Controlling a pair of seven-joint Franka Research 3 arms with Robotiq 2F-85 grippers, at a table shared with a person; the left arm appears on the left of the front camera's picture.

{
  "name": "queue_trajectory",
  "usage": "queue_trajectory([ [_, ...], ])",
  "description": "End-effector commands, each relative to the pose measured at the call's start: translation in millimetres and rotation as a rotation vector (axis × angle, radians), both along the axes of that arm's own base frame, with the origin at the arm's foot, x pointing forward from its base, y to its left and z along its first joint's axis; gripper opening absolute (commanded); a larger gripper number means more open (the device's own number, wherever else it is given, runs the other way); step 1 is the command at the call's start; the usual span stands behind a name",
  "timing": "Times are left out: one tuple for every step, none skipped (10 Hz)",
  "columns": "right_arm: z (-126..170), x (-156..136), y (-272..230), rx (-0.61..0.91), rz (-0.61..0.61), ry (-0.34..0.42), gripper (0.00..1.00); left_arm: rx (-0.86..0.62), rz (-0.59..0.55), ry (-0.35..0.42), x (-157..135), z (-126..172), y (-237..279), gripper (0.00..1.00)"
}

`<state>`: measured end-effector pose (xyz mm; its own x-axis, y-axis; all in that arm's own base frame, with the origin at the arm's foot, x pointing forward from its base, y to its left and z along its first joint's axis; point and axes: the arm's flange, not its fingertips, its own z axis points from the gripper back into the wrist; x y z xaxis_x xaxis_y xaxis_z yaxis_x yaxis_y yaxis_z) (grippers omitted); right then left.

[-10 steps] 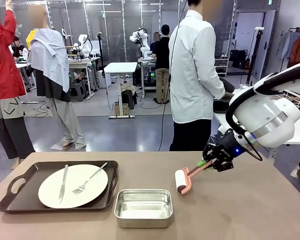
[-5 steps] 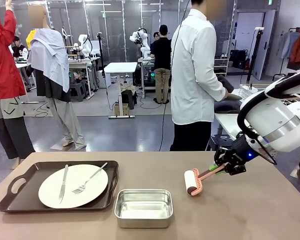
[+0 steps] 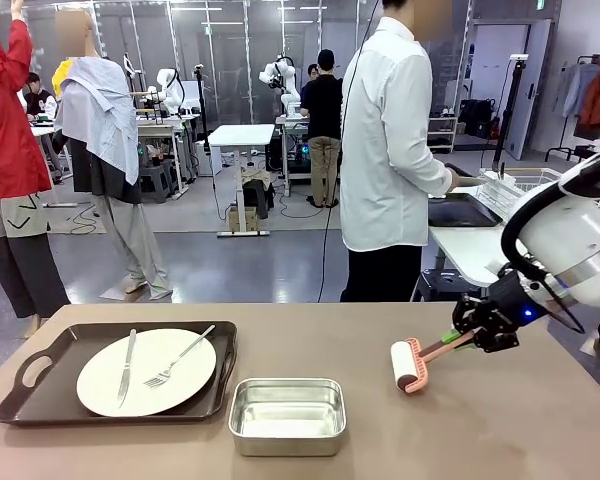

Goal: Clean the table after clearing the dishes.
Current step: When the left (or right) Handle tray is removed, use the left hand (or right hand) to clean the left (or right) side of the table with the Lint Roller.

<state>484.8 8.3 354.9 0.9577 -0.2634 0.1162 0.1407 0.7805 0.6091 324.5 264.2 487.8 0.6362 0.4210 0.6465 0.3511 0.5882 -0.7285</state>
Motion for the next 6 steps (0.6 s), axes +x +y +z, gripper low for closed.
queue_trajectory([
  [-11.9, -26.6, -29.1, -0.169, -0.033, 0.055, 0.23, -0.013, -0.004, -0.021, -1.0, 0.8, 2.2, 1.0],
  [-7.0, -33.6, -39.5, -0.208, -0.054, 0.061, 0.23, -0.013, -0.004, -0.021, -1.0, 0.8, 2.2, 1.0],
  [-0.8, -41.4, -49.9, -0.233, -0.072, 0.065, 0.23, -0.013, -0.004, -0.021, -1.0, 0.8, 2.2, 1.0],
  [8.1, -49.2, -60.2, -0.257, -0.091, 0.07, 0.23, -0.013, -0.004, -0.021, -1.0, 0.8, 2.2, 1.0],
  [17.5, -57.5, -71.9, -0.275, -0.096, 0.077, 0.23, -0.013, -0.004, -0.021, -1.0, 0.8, 2.2, 1.0],
  [26.0, -62.8, -81.8, -0.286, -0.096, 0.078, 0.23, -0.013, -0.004, -0.021, -1.0, 0.8, 2.2, 1.0],
])
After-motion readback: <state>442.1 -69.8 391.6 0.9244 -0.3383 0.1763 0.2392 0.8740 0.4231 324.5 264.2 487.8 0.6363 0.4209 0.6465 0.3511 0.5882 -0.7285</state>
